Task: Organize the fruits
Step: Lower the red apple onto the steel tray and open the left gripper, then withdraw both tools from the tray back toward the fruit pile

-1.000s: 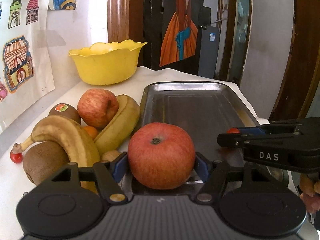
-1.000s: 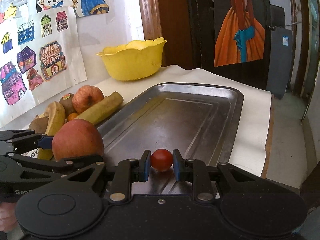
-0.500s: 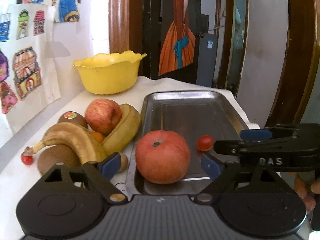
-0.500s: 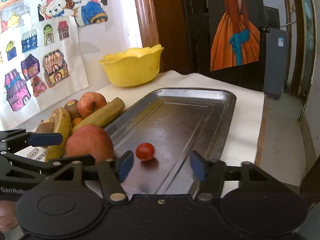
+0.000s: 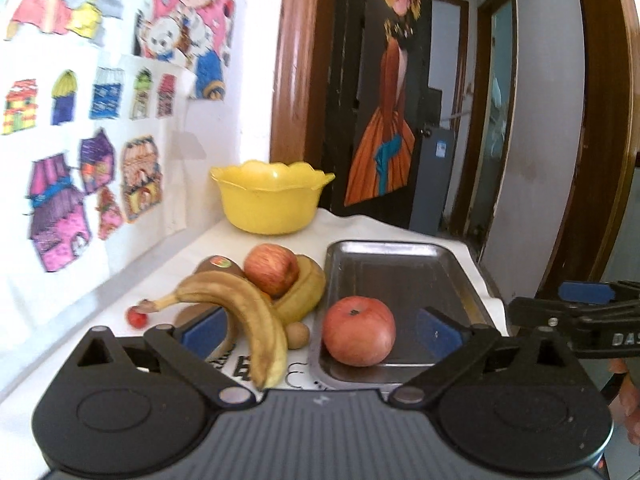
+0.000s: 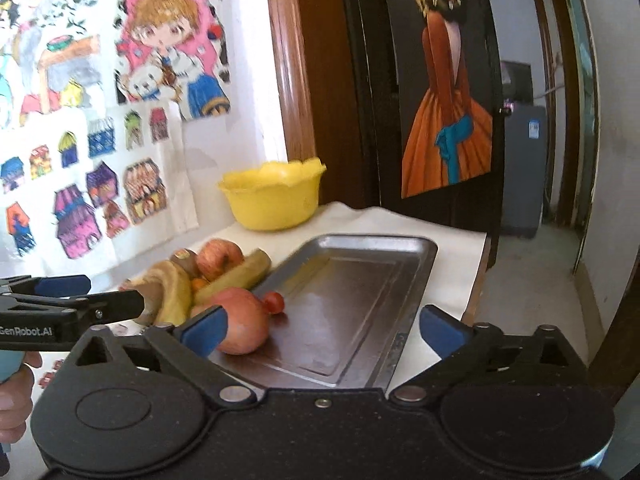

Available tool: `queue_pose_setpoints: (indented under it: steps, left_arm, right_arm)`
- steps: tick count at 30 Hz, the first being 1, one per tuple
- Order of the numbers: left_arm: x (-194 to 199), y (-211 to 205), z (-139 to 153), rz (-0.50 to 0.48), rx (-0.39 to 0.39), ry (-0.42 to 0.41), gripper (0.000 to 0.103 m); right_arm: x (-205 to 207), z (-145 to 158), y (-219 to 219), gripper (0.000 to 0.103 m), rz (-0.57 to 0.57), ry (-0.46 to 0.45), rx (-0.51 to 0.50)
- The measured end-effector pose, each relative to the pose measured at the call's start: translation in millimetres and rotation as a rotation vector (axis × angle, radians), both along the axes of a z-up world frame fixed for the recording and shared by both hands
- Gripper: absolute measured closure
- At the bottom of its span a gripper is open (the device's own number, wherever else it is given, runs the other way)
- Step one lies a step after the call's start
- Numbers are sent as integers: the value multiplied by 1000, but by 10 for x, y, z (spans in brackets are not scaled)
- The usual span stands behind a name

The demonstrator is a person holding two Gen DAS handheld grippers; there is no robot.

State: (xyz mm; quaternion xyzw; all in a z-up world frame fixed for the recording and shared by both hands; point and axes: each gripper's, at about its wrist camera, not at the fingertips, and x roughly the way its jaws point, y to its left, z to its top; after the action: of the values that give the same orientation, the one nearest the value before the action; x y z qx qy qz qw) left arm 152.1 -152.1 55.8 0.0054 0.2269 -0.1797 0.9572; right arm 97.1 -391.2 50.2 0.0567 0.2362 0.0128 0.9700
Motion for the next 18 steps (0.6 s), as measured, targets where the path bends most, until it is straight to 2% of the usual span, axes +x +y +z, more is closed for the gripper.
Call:
queue_pose_setpoints:
  steps: [3,7,14,18]
  left_arm:
    - [-141,137,74,8,-5,-17,0]
    - [-286,323,136,7,3,-29,0]
    - [-499,691,190,35,17,-54,0]
    - [-609,901,200,65,27,-52,0]
  right_arm:
    - [-189,127,128,1,-21,-6,-3]
    - [-406,217,391,1,-41,33,-39]
    - [-717,298,863,1,-7,92,-45]
    - [-893,346,1125,1,22,111,-9]
